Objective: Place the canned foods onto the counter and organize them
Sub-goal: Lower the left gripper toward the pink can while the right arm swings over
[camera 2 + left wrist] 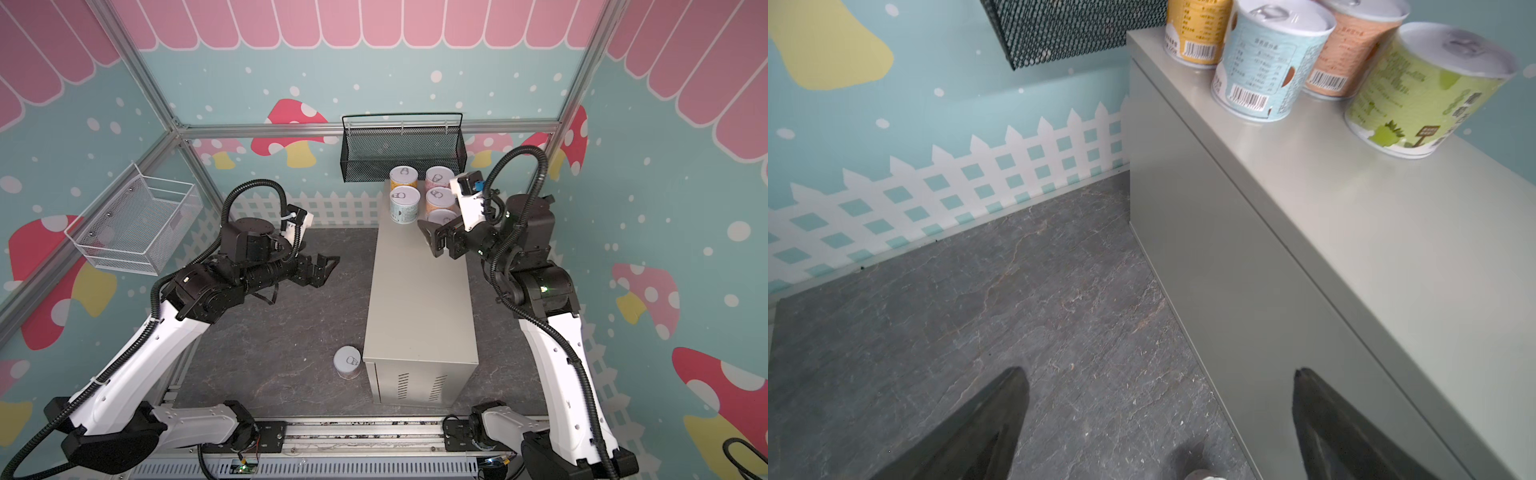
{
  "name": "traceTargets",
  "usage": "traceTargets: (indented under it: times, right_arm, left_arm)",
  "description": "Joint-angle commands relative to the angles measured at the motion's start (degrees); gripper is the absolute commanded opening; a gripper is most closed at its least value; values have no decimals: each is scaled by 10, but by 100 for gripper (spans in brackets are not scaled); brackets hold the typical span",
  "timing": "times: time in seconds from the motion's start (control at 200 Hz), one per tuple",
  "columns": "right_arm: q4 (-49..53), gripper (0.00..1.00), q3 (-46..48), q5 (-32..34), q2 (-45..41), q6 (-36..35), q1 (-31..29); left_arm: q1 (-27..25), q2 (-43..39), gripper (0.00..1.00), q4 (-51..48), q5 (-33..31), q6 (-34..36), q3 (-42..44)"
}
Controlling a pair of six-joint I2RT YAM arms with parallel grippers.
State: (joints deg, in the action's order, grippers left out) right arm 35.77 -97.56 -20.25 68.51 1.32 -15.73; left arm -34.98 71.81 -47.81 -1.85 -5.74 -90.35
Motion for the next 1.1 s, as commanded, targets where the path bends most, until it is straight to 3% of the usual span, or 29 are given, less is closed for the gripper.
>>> traceTargets:
  times: [0.0,0.27,0.59,0.926,1.091]
  right_arm:
    - [29,100,-42,56,19,-23,-59]
    - [110,99,-102,111,95,-70,-214]
    - [184,100,-130,138,126,-93,-287]
    - [228,99,-135,209,148,-89,-335]
    - [214,99,-121,215,128,-89,-349]
  left_arm:
    - [23,-18,99,-15,36,-29,36]
    - [37,-32,99,-49,33,-81,122]
    - [22,-27,99,-47,82,-172,235]
    - [-93,20,99,-48,52,-230,291]
    - [-161,47,98,-48,-8,-238,301]
